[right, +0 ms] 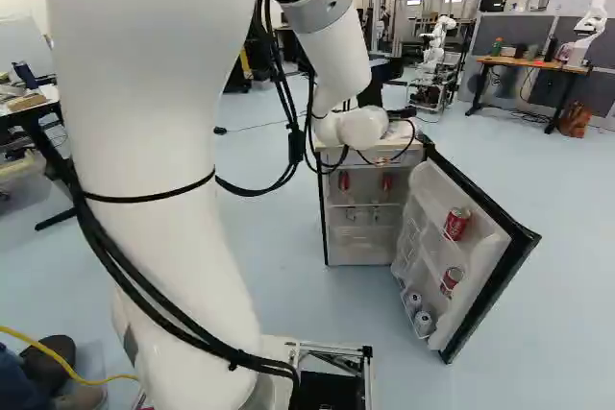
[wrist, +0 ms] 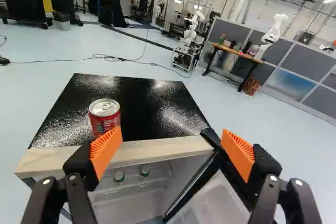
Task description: Grab a drink from the fridge
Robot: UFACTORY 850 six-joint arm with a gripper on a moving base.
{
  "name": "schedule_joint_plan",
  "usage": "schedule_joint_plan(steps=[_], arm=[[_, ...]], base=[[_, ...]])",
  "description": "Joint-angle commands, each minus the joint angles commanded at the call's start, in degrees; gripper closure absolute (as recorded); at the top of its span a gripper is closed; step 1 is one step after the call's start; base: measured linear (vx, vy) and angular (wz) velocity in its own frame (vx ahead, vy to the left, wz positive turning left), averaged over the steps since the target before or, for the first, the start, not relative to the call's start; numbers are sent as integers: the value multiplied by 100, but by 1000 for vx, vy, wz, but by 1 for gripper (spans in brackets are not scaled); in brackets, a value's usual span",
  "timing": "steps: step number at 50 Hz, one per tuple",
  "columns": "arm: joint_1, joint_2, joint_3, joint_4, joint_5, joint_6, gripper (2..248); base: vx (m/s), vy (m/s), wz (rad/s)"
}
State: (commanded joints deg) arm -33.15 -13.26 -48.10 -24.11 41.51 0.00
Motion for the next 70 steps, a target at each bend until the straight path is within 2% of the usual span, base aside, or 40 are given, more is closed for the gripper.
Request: schedule_joint_plan(steps=[36,70], arm=[[-564,102,-372,631,-1584,0,3],[-1001,-55,-1011,1198,-3164,0,3]], base=[[0,0,0],[0,0,0]])
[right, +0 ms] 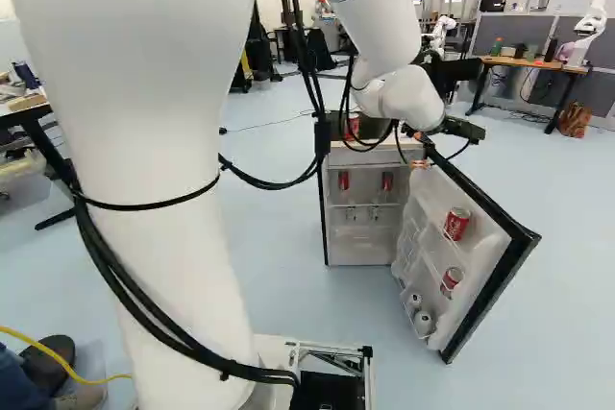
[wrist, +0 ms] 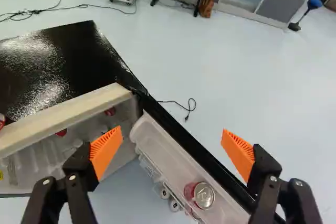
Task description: Grab a drink from the fridge
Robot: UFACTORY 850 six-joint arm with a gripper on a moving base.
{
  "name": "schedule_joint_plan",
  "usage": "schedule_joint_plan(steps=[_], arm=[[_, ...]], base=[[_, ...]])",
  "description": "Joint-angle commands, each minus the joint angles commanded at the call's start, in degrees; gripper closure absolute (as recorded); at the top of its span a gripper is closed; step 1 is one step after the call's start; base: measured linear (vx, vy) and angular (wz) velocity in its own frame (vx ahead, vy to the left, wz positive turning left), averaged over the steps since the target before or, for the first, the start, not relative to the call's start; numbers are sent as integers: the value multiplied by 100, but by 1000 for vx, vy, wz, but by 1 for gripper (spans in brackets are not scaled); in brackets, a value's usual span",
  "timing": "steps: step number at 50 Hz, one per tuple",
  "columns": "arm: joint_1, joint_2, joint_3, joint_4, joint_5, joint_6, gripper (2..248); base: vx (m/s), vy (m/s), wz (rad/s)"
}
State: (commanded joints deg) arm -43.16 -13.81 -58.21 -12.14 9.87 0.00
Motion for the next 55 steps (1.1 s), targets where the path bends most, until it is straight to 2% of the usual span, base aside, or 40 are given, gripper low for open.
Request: schedule_joint_plan(steps=[19,41,55], arm=[[-223,-130,-412,269,-726,0,3],[-468,-304,-917,734,-1423,0,3],[-618,-617,-1256,1053,-1863,0,3]], base=[[0,0,0],[0,0,0],[0,0,0]])
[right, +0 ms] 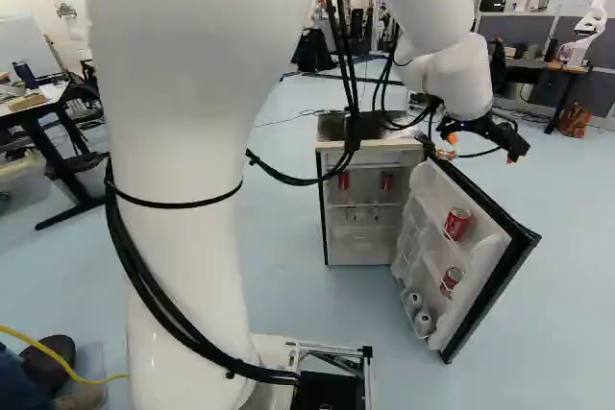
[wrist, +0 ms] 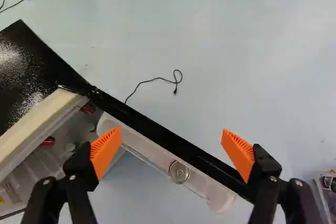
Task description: Grab a drink from the fridge
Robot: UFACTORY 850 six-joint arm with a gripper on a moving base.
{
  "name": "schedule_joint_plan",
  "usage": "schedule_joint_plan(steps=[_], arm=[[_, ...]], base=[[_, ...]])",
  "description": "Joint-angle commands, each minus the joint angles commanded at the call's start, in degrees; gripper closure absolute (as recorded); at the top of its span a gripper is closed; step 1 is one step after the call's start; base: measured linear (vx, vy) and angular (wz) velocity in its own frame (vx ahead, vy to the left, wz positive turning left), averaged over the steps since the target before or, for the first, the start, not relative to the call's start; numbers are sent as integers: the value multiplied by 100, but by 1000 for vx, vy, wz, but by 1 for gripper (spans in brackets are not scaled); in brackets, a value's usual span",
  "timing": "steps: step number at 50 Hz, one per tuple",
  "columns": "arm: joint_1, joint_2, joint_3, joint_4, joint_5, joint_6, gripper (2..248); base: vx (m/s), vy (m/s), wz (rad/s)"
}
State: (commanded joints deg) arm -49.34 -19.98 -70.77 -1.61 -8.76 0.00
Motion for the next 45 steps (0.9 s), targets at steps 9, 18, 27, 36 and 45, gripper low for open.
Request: schedule_joint_plan(steps=[9,18,27,36,45], arm=[[-94,-286,-231,207,-284,0,3],[-186,-580,-472,396,-526,0,3],[-275,-802,-709,476,-624,0,3],[-362,-985,-945,485,-636,0,3],[-444,-1182,-1191,485,-644,0,3]], base=[[0,0,0],[0,0,0],[0,0,0],[0,0,0],[0,0,0]])
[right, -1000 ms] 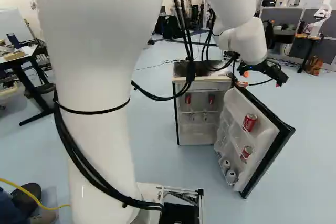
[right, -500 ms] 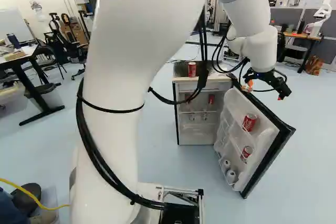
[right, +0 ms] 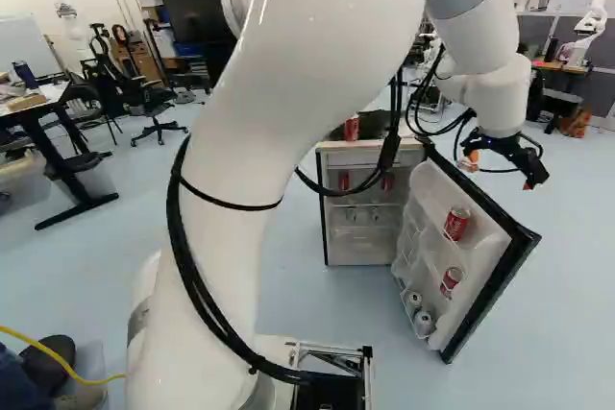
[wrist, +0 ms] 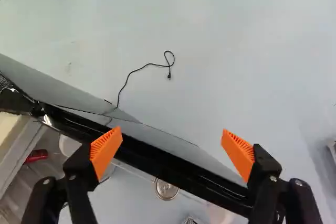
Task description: Grab a drink from the fridge
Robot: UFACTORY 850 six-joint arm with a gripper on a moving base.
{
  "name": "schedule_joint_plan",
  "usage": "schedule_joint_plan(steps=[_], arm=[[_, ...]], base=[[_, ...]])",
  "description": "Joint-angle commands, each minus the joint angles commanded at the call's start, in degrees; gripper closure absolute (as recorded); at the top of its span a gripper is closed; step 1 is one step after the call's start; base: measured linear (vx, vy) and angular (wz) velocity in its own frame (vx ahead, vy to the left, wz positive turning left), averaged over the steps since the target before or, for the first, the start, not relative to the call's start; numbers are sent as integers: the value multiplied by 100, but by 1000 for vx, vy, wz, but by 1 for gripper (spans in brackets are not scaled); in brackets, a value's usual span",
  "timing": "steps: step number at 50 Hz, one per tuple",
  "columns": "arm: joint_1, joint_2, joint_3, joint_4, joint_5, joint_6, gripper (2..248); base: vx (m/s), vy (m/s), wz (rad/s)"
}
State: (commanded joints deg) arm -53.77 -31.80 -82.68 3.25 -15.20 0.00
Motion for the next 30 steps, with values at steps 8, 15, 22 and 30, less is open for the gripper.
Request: schedule_joint_plan(steps=[8,15,22,30], arm=[[-61,-255,-251,0,-30,0,3],[-110,-500,-488,0,-61,0,3],[-157,-747,-731,0,-92,0,3],[-205,-1023,-1006,0,-134,0,3]], base=[[0,0,0],[0,0,0],[0,0,0],[0,0,0]])
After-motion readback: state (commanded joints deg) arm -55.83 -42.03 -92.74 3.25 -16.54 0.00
